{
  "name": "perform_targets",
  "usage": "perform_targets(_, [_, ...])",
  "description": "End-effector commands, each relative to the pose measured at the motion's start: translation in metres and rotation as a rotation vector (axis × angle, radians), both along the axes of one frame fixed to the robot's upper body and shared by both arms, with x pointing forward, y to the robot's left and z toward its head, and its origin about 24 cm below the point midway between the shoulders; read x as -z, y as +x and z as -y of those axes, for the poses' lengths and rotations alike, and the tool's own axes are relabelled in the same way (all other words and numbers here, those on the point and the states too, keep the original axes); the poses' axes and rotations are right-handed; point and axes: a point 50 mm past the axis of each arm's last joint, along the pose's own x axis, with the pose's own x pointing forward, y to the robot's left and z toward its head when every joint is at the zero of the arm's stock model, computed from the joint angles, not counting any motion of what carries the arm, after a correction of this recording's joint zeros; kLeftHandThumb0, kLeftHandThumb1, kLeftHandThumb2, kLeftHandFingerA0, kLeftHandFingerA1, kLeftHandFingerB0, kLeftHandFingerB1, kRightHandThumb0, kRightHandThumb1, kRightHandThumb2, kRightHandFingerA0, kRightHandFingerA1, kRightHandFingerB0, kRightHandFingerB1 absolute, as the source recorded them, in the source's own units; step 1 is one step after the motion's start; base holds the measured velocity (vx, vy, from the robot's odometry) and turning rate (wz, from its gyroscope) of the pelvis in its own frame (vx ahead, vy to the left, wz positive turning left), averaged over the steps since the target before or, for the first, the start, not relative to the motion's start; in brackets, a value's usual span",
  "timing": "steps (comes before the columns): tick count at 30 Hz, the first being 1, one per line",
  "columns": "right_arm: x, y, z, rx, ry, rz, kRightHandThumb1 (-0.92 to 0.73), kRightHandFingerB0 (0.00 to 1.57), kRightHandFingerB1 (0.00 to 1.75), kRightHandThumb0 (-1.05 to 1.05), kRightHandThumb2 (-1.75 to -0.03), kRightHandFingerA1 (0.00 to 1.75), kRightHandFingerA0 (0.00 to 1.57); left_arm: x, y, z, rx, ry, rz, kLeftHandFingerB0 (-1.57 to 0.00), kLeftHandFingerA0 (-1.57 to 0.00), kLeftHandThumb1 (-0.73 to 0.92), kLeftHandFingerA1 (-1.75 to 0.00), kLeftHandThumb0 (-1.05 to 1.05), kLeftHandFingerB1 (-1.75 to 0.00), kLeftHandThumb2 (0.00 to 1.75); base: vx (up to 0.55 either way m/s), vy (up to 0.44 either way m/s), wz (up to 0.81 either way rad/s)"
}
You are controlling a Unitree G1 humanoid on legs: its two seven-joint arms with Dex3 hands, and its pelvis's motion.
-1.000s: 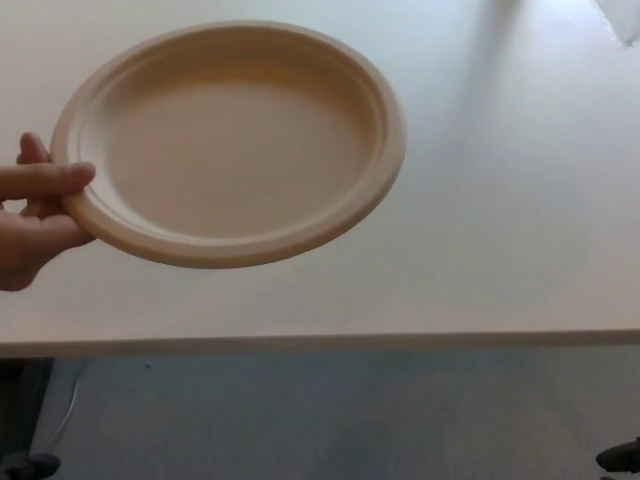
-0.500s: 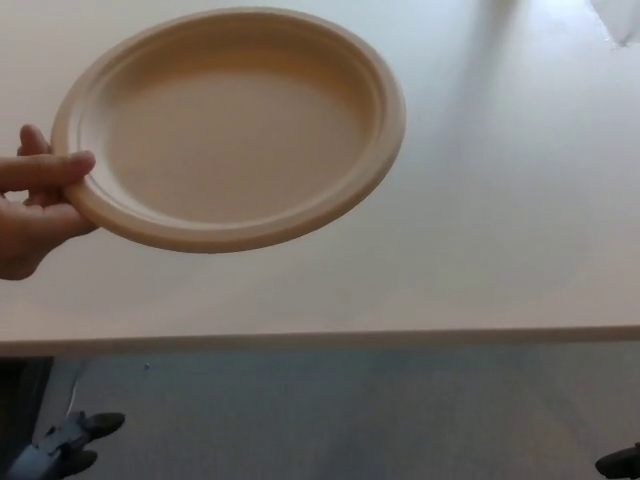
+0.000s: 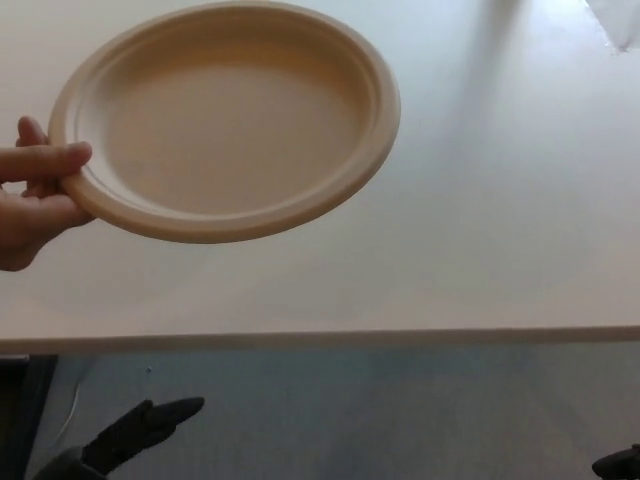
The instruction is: A person passes a plate to the robot and the robot grabs it with its left hand and places it at the centre of the table infront of it
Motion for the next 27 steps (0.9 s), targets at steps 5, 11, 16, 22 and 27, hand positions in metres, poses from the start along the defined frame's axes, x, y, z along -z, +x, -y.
perform_targets(5, [0.003, -0.011, 0.01, -0.009, -0.038, -0.04, -0.68, 0.51, 0.54, -0.54, -0.59, 0.76, 0.72, -0.161, -0.071, 0.061, 0.333, -0.339, 0.938, -0.51, -0.78, 0.51, -0.65, -0.39, -0.36, 0.56, 0.0, 0.0, 0.0])
perform_targets(11, [0.003, -0.012, 0.01, -0.01, -0.041, -0.053, -0.69, 0.51, 0.53, -0.53, -0.6, 0.75, 0.73, -0.178, -0.081, 0.066, 0.347, -0.611, 0.857, -0.28, -0.88, 0.51, -0.79, -0.64, -0.47, 0.89, 0.0, 0.0, 0.0])
perform_targets(16, [0.004, -0.013, 0.011, -0.01, -0.04, -0.059, -0.68, 0.51, 0.53, -0.53, -0.59, 0.73, 0.7, -0.191, -0.075, 0.066, 0.305, -0.509, 1.162, -0.21, -0.75, 0.52, -0.73, -0.78, -0.44, 0.89, 0.0, 0.0, 0.0])
perform_targets(22, [0.004, -0.014, 0.011, -0.014, -0.05, -0.066, -0.7, 0.5, 0.53, -0.53, -0.6, 0.74, 0.72, -0.202, -0.079, 0.066, 0.466, -0.891, 0.893, -0.53, -0.82, 0.76, -0.68, -0.67, -0.41, 0.63, 0.0, 0.0, 0.0])
perform_targets(27, [0.005, -0.016, 0.012, -0.018, -0.056, -0.071, -0.7, 0.51, 0.54, -0.53, -0.6, 0.73, 0.71, -0.216, -0.064, 0.063, 0.319, -0.5, 1.283, -0.14, -0.3, 0.49, -0.51, -0.67, -0.4, 0.84, 0.0, 0.0, 0.0])
